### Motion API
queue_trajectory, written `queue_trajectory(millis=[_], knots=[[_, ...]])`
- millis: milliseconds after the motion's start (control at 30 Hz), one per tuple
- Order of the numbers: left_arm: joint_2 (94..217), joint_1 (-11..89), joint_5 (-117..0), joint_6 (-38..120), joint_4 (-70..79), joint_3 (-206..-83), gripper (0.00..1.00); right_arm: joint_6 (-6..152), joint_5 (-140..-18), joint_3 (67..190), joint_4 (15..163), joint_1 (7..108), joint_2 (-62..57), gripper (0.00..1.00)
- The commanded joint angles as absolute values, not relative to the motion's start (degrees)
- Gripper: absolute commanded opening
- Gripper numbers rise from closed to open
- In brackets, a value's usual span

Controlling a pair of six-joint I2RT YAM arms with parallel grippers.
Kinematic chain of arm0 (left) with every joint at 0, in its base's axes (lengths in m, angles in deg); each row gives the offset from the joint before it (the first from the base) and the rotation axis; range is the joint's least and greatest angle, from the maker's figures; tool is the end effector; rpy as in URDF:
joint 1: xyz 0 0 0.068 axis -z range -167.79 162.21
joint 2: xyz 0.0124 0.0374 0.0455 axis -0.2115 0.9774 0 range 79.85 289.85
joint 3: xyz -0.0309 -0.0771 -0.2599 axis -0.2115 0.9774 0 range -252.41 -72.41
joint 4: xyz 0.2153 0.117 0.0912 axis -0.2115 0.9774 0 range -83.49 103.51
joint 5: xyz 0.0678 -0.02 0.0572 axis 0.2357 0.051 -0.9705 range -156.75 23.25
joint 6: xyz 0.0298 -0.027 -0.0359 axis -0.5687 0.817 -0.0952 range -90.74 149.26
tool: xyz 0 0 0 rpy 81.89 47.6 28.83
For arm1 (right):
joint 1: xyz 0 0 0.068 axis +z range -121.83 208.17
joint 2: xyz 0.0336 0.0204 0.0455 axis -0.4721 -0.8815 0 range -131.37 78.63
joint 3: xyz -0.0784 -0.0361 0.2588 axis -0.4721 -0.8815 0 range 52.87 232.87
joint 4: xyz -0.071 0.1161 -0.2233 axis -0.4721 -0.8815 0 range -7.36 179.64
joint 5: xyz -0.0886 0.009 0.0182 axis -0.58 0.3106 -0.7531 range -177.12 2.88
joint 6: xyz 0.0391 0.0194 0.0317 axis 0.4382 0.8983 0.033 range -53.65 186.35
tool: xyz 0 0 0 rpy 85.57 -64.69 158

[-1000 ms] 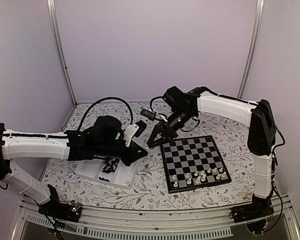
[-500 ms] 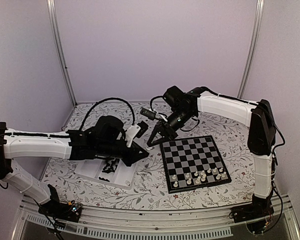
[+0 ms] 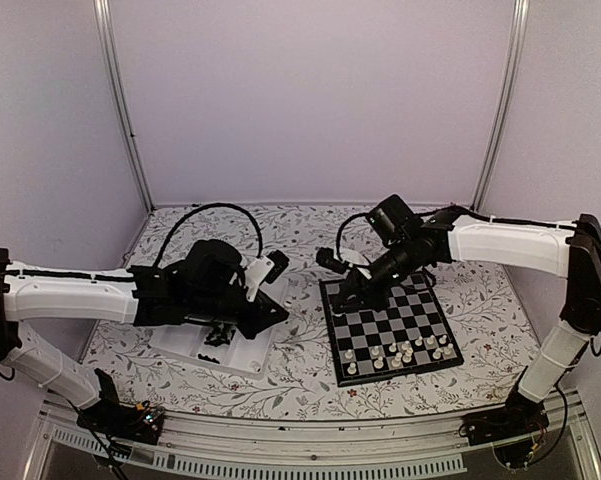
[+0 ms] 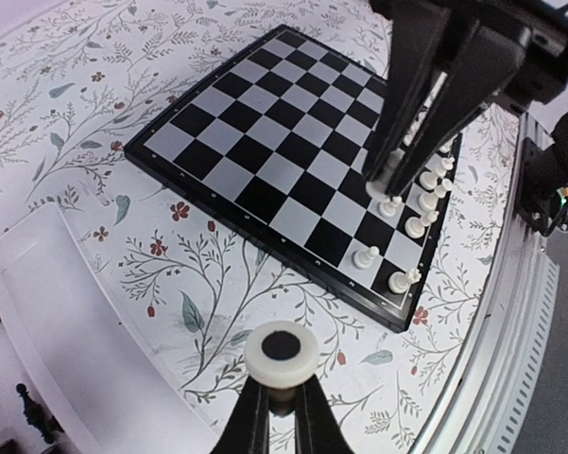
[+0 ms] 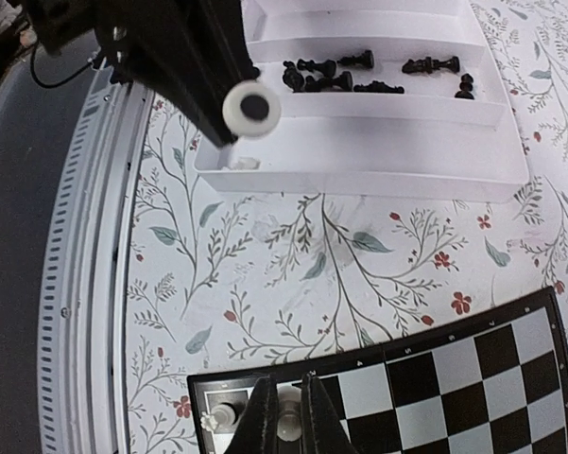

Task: Set up the chess pieces on the board
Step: Pick up the chess piece from the storage box, then place the chess piece on the chessboard.

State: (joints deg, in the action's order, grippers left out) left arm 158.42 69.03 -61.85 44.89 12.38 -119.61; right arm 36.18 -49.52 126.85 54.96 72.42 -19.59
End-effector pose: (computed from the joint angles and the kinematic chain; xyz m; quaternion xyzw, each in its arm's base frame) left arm 0.1591 -0.2488 0.2298 0.3326 0.8311 -0.2933 0.3355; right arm 0.2417 0.2657 0.2414 -0.6203 0.6742 0.3393 0.2136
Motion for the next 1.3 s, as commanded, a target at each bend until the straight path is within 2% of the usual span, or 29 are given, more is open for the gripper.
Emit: queue_trajectory(millis=[0, 400, 1267], knots=[[156.2, 67.7, -63.4, 44.7, 12.7, -118.7, 0.00, 31.6, -59.3, 115.5, 66.3, 72.8, -13.0, 0.00], [156.8, 66.2, -63.3, 44.3, 14.3, -119.7, 0.00, 28.1, -63.9, 102.8, 72.3, 75.0, -10.5, 0.01], [157.0, 65.7, -63.4, 44.6, 14.2, -119.2, 0.00, 25.8, -65.7, 101.8, 69.8, 76.2, -15.1, 0.04]])
